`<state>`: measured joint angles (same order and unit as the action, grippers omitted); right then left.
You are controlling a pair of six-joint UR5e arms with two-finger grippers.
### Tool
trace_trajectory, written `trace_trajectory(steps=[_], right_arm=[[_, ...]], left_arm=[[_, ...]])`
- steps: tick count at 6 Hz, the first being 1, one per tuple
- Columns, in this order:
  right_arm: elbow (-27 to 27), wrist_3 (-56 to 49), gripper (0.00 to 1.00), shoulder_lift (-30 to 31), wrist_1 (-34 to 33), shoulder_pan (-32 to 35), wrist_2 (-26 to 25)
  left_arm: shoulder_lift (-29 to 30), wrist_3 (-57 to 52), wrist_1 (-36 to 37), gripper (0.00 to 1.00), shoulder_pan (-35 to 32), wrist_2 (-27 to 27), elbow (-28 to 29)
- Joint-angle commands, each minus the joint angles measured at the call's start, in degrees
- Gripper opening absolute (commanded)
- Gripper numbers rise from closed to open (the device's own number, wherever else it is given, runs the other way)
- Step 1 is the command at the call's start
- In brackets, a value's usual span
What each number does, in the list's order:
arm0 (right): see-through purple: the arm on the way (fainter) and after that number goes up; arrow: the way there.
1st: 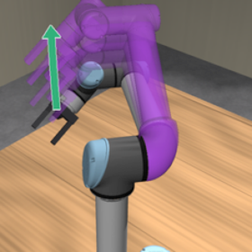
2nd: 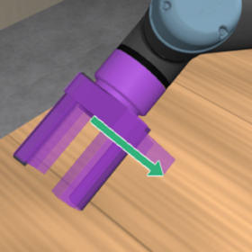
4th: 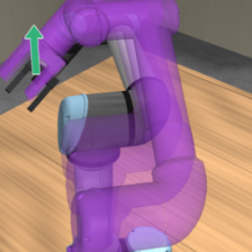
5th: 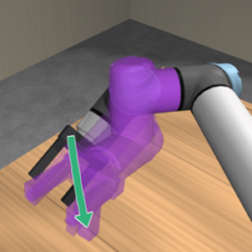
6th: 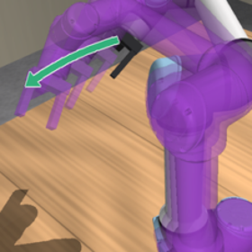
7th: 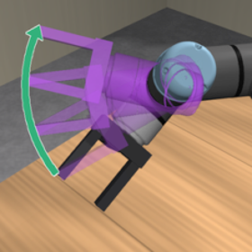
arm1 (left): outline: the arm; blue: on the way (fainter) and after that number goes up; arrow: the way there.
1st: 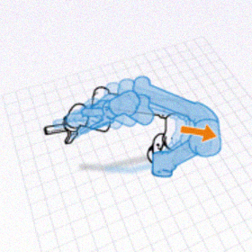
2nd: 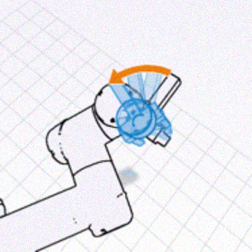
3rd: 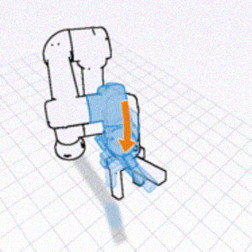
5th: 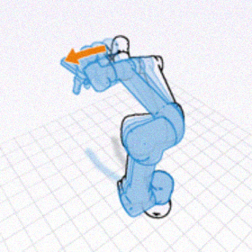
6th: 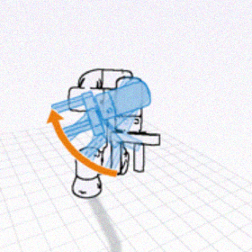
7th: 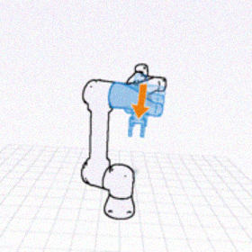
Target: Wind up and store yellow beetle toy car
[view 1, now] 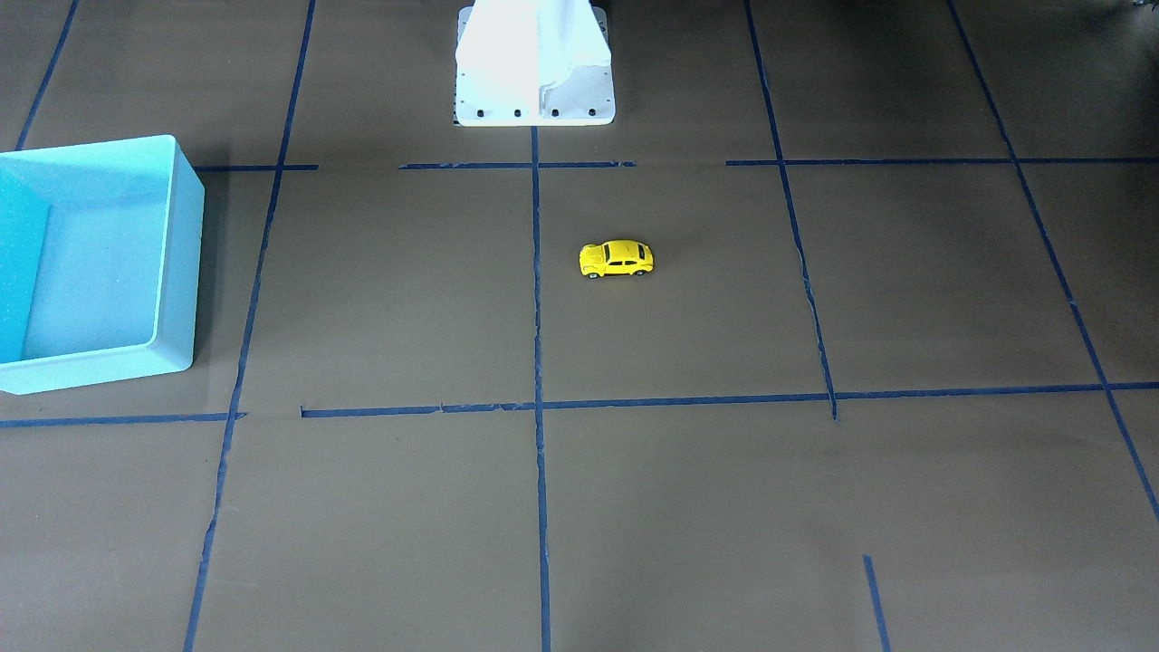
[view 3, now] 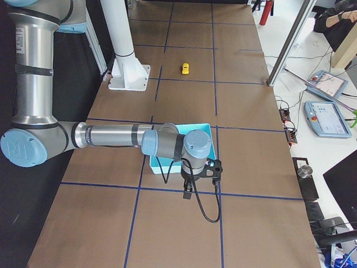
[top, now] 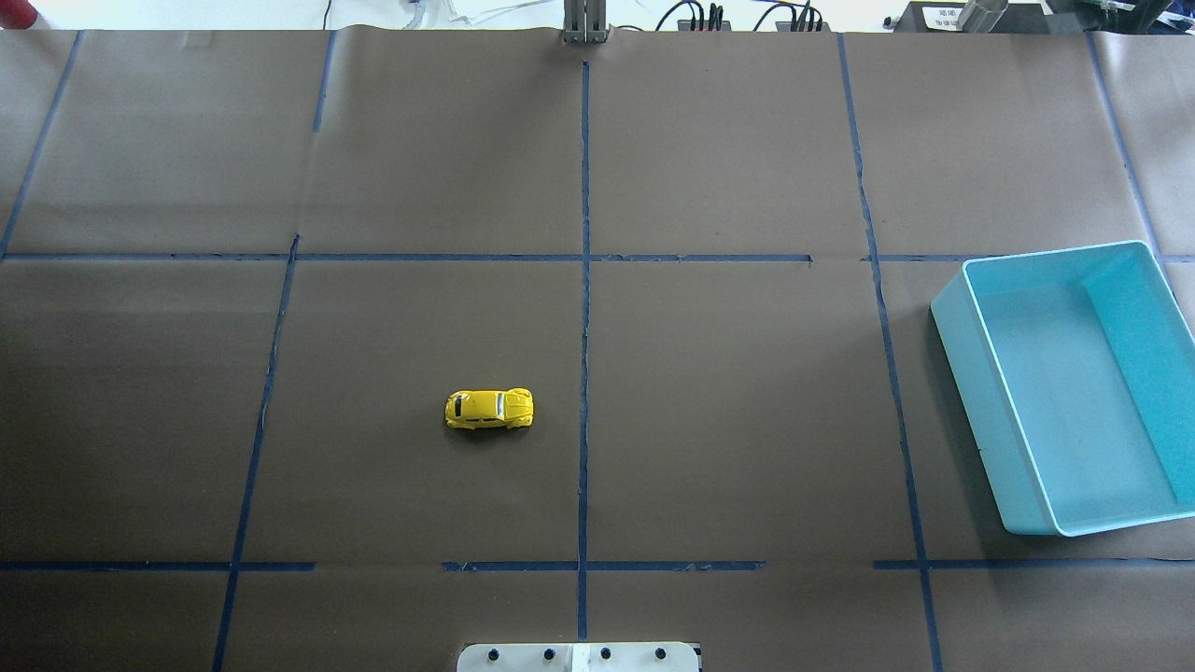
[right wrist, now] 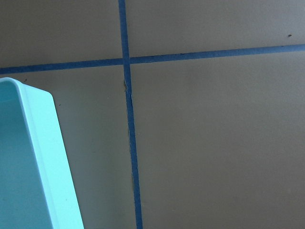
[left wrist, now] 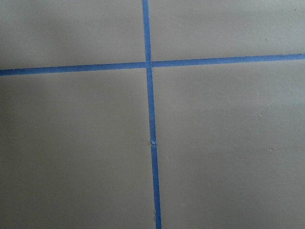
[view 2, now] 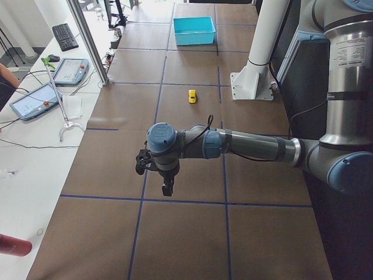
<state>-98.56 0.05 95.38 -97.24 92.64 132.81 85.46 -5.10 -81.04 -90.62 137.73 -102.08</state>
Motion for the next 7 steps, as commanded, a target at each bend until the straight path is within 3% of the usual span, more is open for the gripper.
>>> trace_trajectory(steps=[1, 7], right_arm=[[0.5, -0.1, 1.00, 0.2, 1.1, 0.0, 0.0], [0.6, -0.1, 1.00, 0.4, 0.9, 0.0, -0.1]], left_arm=[[-0.5, -0.3, -0.2, 1.00, -0.1, -0.2, -0.5], [2.2, 0.0, -0.7, 1.00, 0.4, -0.3, -0.7]])
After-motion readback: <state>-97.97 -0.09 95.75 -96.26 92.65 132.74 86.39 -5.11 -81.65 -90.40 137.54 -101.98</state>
